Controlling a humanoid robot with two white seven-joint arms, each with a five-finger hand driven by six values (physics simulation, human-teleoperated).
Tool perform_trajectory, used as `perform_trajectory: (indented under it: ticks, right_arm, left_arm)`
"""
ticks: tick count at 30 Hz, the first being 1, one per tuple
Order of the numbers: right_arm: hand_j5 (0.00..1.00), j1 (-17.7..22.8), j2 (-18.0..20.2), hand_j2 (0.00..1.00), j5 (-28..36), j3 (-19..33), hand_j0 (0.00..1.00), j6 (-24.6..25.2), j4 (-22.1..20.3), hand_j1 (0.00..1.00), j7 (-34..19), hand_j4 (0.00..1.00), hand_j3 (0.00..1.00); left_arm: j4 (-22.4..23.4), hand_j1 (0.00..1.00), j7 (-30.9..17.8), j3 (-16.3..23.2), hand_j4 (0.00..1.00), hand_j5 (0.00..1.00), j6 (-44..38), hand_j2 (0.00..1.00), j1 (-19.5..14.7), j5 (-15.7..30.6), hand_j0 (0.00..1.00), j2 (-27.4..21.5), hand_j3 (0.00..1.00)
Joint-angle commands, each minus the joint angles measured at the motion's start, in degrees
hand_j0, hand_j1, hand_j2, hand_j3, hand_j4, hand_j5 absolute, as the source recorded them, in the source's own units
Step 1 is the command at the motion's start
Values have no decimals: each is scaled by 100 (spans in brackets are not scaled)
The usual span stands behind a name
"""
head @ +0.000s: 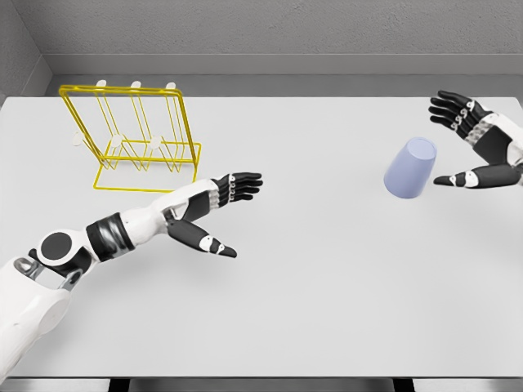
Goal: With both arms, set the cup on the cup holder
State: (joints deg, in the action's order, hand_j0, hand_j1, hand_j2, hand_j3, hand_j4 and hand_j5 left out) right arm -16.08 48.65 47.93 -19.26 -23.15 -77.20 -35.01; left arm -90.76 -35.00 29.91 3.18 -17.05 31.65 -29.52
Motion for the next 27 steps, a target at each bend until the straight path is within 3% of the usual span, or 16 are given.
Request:
perform_trajectory:
  ticks: [1, 8, 13, 19, 27]
  right_arm:
    - [100, 0, -31, 100, 41, -34, 100, 3, -5, 100, 1, 100, 100]
    - [100, -26, -83, 100, -82, 19, 100, -5, 65, 100, 1, 100, 100]
    - [100, -18, -312, 100, -65, 54, 100, -5, 742, 100, 1, 100, 100]
    - [100, -9, -664, 100, -56, 195, 100, -5, 1471, 100, 1, 100, 100]
    - [100, -44, -998, 100, -91, 169, 100, 3, 2122, 100, 1, 100, 100]
  left_arm:
    - [-39, 100, 0, -12, 100, 100, -19, 100, 0, -36, 100, -28, 100]
    - [-232, 100, 0, -47, 100, 100, -115, 100, 79, -28, 100, -36, 100]
    - [-171, 100, 0, -38, 100, 100, -107, 100, 105, -45, 100, -54, 100]
    - [392, 100, 0, -170, 100, 100, -89, 100, 35, -1, 100, 8, 100]
    - [392, 100, 0, -170, 100, 100, -63, 100, 61, -28, 100, 60, 100]
